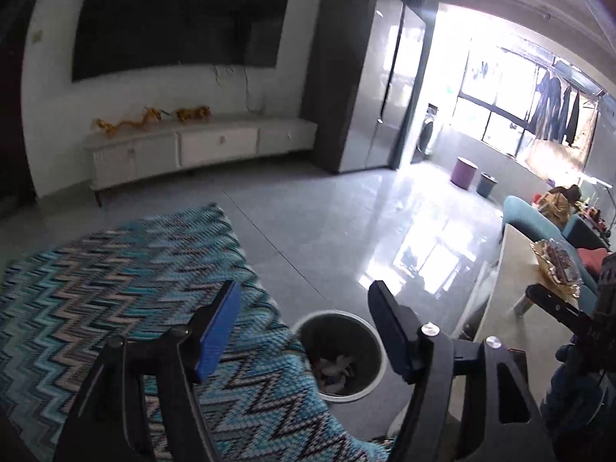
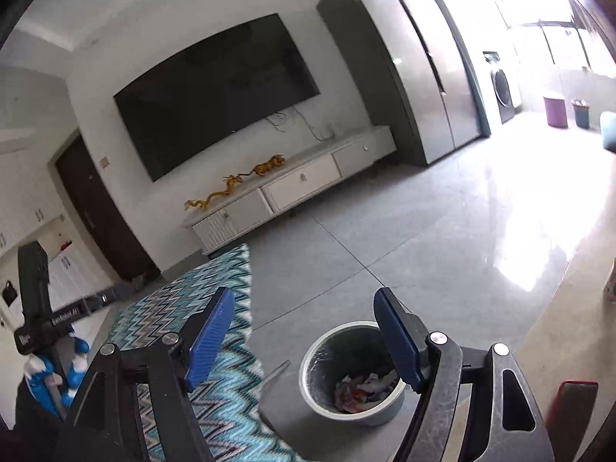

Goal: Collect trash

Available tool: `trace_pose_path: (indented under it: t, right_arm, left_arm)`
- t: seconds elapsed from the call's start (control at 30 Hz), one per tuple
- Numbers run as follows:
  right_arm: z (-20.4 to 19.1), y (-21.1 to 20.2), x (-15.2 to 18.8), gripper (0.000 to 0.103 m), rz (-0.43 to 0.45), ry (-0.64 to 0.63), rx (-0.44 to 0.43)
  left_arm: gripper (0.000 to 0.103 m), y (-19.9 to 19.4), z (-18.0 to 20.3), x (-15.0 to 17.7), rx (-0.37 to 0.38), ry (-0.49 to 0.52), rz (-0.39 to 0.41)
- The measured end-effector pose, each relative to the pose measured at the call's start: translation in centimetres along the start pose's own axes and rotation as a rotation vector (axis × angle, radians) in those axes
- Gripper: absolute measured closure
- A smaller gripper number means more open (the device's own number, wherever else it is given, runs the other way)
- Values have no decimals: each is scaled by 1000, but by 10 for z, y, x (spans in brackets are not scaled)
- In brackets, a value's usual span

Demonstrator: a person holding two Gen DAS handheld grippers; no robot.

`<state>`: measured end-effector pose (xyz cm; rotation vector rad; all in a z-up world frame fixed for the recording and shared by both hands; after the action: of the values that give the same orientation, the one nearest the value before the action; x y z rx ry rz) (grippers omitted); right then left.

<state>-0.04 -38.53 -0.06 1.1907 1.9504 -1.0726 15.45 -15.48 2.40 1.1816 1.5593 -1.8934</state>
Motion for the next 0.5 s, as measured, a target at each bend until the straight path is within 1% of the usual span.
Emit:
trace_pose_path:
  t: [0.07, 0.13, 0.23, 0.3, 0.33, 0.4, 0.5]
  right_arm:
    - [-20, -2, 5, 28, -1, -21, -17]
    - [-43, -1, 12, 27, -7, -40, -49]
    - [-79, 5, 25, 24, -25, -71, -91]
    - [-104, 11, 34, 22, -37, -95, -113]
    - [-113, 13, 38, 22, -41, -105, -120]
    - [-134, 19, 46, 20, -49, -130, -131]
    - [-162, 25, 60, 15, -57, -173, -145]
  left_arm:
    - [35, -24, -17, -3, -49, 2, 49]
    - [31, -46, -35, -3, -120, 3, 94]
    - [25, -73, -55, 1, -200, -1, 145]
    - [18, -92, -71, 9, -268, -9, 173]
    - [16, -99, -76, 14, -284, -14, 184]
    - [6, -115, -87, 24, -317, -30, 210]
    - [2, -132, -107, 39, -382, -54, 237]
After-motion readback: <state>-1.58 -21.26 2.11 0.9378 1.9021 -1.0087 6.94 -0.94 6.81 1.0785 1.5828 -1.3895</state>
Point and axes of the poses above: each gripper's, at about its wrist camera, not at the fingertips, and y roughly the way its jaws point, z to its right, x to its underside, the point moved 10 cm from there along y, roughly the way its jaws point, and after that the axes turned 15 degrees about -x, right-handed, at the moved point
